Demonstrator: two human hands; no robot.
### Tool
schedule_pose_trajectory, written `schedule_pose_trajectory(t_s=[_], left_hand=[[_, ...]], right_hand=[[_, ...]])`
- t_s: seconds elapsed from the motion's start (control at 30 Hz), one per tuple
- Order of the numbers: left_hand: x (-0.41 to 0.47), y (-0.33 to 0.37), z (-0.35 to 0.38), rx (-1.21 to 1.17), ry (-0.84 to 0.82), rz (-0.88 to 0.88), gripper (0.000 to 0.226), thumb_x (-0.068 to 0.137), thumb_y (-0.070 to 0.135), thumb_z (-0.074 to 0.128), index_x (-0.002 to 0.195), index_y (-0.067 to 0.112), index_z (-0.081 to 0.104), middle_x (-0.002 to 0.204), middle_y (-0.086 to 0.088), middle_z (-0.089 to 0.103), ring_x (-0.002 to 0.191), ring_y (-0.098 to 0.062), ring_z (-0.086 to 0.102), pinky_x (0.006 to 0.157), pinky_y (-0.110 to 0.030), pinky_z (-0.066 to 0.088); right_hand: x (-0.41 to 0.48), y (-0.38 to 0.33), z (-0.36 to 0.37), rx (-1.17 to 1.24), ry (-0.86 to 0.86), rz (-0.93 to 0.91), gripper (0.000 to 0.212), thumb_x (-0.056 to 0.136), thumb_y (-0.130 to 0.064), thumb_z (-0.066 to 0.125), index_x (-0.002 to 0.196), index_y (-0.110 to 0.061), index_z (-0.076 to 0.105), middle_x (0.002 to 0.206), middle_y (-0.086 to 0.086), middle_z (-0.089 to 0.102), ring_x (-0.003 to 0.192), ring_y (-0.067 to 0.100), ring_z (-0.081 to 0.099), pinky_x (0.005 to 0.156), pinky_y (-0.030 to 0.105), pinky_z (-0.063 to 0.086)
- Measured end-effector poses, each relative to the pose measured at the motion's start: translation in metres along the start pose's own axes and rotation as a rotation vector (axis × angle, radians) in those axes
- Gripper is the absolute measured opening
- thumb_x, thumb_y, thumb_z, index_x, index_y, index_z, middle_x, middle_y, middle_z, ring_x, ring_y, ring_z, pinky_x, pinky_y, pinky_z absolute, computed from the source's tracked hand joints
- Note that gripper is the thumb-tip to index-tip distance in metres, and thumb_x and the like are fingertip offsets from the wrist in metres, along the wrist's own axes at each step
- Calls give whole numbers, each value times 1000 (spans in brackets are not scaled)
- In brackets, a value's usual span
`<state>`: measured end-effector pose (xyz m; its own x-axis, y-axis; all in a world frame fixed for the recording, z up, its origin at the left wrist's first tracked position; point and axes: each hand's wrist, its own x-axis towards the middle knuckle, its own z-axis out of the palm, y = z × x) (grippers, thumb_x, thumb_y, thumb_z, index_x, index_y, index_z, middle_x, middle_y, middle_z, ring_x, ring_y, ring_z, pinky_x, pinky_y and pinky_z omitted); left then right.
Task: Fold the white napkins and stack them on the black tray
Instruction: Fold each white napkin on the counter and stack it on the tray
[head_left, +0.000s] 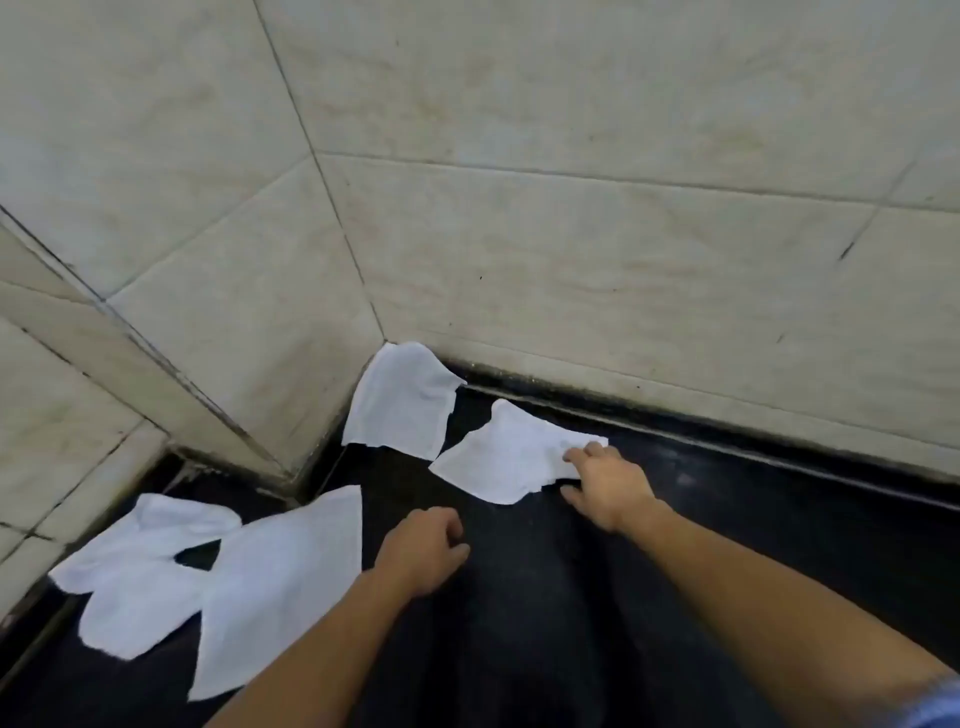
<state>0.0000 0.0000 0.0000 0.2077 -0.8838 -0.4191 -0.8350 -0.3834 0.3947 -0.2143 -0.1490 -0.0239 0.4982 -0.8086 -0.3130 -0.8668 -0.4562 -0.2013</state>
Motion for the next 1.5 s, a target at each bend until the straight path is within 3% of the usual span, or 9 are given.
schedule_pose_trajectory(t_s=[0.27, 0.47, 0.6, 0.7, 0.9, 1.13, 1.23, 1.33, 1.5], left_hand=[[17, -32, 31, -67, -43, -84, 15, 85, 36, 62, 97, 26, 62, 92, 8, 62, 91, -15, 58, 79, -33, 50], [3, -64, 45, -120, -59, -141, 18, 86, 35, 64, 100, 23, 63, 83, 8, 63, 80, -11, 60, 75, -28, 50], [-13, -73, 49, -177, -26, -175, 16, 87, 32, 65, 99, 21, 64, 80, 8, 63, 77, -9, 61, 76, -28, 52], [-32, -75, 51, -217, -10, -169, 14, 88, 30, 64, 98, 21, 63, 79, 8, 63, 75, -7, 61, 72, -24, 50], [-70, -80, 67, -225, -32, -136, 11, 87, 28, 65, 95, 21, 65, 78, 10, 64, 75, -6, 61, 73, -26, 51], [-112, -98, 107, -167, -93, -113, 4, 86, 25, 63, 83, 27, 63, 71, 11, 62, 70, -6, 60, 67, -29, 51], [-121, -99, 120, -154, -83, -146, 11, 89, 25, 61, 78, 27, 61, 70, 8, 64, 66, -7, 60, 61, -27, 49], [-122, -89, 124, -258, -61, -261, 17, 89, 31, 62, 75, 23, 62, 67, 2, 66, 61, -15, 64, 65, -35, 56], [-113, -72, 123, -476, -30, -488, 32, 86, 44, 63, 75, 13, 64, 63, -4, 69, 50, -19, 66, 63, -36, 59]], right_hand=[[74, -34, 43, 153, -81, 32, 94, 82, -63, 58, 151, -36, -1, 160, 4, -7, 141, 32, 17, 100, 50, 42], [76, -57, 74, 129, -140, -46, 56, 97, -31, 46, 147, -27, 23, 136, 13, 36, 106, 33, 55, 87, 43, 49], [51, -65, 81, 235, -168, -57, 28, 99, -27, 39, 118, -12, 53, 109, 10, 60, 94, 27, 61, 86, 44, 50], [9, -72, 84, 293, -103, -69, 30, 100, -36, 43, 101, -10, 58, 93, 6, 66, 86, 24, 64, 76, 35, 48], [-103, -83, 123, 399, -45, -28, 32, 99, -42, 43, 96, -14, 58, 81, -3, 66, 72, 12, 64, 66, 29, 49], [-192, -107, 188, 575, -93, 138, 13, 94, -29, 54, 91, -18, 58, 94, -2, 60, 83, 13, 61, 74, 26, 48], [-202, -112, 185, 570, -65, 135, 24, 93, -37, 56, 109, -19, 62, 109, -3, 56, 93, 16, 62, 81, 27, 48], [-208, -107, 167, 513, -88, 157, 48, 89, -56, 55, 126, -25, 57, 119, -7, 53, 100, 16, 61, 82, 29, 48], [-188, -78, 142, 458, 124, 314, 36, 92, -50, 51, 118, -28, 60, 118, -2, 61, 97, 20, 62, 81, 36, 51]])
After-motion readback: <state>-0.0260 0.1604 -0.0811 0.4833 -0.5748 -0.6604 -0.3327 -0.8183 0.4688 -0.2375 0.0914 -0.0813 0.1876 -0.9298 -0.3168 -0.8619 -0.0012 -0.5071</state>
